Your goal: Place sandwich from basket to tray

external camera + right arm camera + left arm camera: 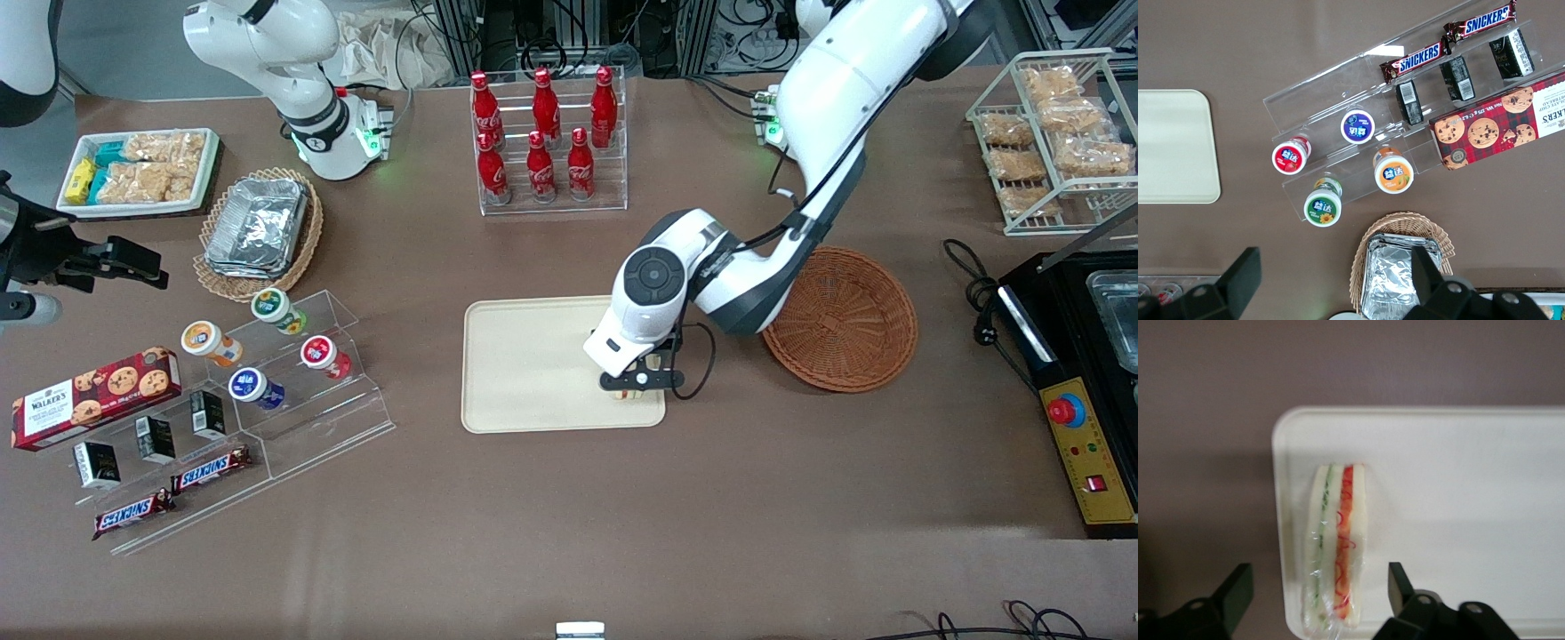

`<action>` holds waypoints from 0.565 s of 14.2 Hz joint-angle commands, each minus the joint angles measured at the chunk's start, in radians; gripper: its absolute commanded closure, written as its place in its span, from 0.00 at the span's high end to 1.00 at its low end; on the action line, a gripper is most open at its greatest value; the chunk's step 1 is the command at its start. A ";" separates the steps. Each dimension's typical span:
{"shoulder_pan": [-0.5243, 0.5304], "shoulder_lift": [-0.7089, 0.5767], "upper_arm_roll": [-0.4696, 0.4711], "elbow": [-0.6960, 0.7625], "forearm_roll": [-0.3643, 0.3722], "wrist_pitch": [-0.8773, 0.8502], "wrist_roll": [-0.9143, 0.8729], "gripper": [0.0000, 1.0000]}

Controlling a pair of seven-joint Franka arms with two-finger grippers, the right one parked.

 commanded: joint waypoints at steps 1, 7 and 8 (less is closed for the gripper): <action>0.039 -0.105 0.000 0.111 0.000 -0.114 -0.180 1.00; 0.241 -0.409 0.058 0.101 -0.076 -0.428 0.169 1.00; 0.220 -0.459 0.142 0.091 -0.125 -0.453 0.278 1.00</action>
